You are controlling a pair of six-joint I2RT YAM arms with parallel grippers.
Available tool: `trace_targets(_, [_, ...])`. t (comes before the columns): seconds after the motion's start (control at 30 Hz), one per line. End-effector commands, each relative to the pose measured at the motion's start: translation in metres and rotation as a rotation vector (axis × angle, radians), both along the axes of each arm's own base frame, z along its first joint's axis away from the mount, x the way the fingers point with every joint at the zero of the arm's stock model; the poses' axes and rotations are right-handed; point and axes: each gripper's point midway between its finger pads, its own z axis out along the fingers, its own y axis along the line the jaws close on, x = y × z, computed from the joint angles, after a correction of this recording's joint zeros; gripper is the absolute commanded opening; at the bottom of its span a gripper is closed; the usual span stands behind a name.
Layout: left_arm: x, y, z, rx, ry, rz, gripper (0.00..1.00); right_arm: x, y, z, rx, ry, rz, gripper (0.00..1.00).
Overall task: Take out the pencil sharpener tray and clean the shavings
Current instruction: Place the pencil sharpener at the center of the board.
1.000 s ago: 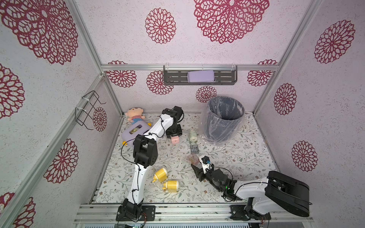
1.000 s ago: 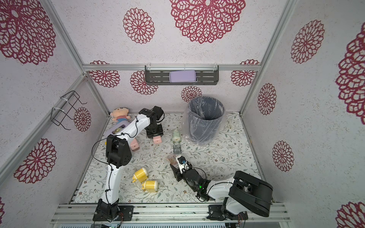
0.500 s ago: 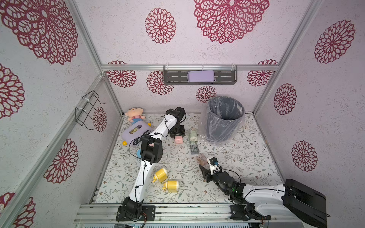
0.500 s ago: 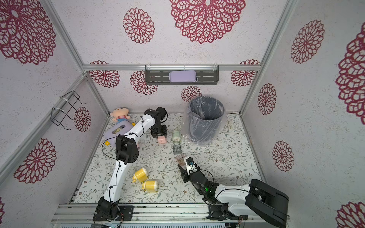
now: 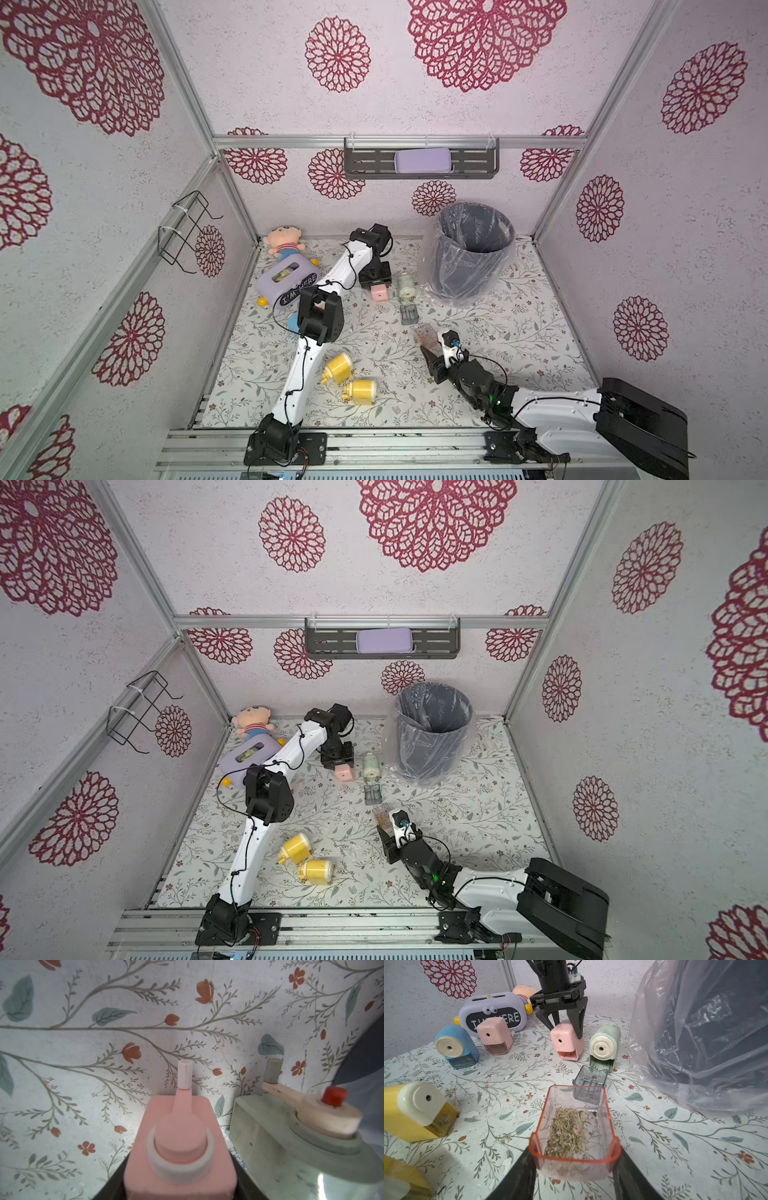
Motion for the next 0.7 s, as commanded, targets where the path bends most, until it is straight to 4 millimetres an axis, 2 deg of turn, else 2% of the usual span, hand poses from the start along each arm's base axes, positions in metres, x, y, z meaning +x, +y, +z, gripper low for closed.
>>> trace_targets(0.0, [-0.003, -0.009, -0.007, 0.005, 0.006, -0.021, 0.57, 0.004, 0.002, 0.009, 0.040, -0.008, -0.012, 0.40])
trace_targets(0.2, [-0.005, -0.006, 0.000, 0.025, -0.003, -0.029, 0.72, 0.005, 0.004, 0.009, 0.042, -0.005, -0.005, 0.40])
trace_targets(0.4, [-0.006, -0.006, 0.015, 0.023, -0.025, -0.034, 0.79, 0.006, 0.007, 0.008, 0.044, -0.001, 0.005, 0.40])
trace_targets(0.5, [-0.005, -0.006, 0.037, 0.009, -0.065, -0.033, 0.83, 0.008, 0.009, 0.009, 0.046, 0.002, 0.008, 0.40])
trace_targets(0.57, [-0.003, -0.001, 0.060, 0.024, -0.120, -0.026, 0.87, 0.011, 0.010, 0.010, 0.060, 0.013, 0.008, 0.40])
trace_targets(0.6, [-0.003, 0.002, 0.070, 0.032, -0.145, -0.024, 0.93, 0.012, 0.010, 0.011, 0.067, 0.020, 0.009, 0.40])
trace_targets(0.67, [-0.004, 0.011, 0.103, 0.047, -0.220, -0.014, 0.98, 0.016, 0.011, 0.015, 0.080, 0.033, 0.011, 0.39])
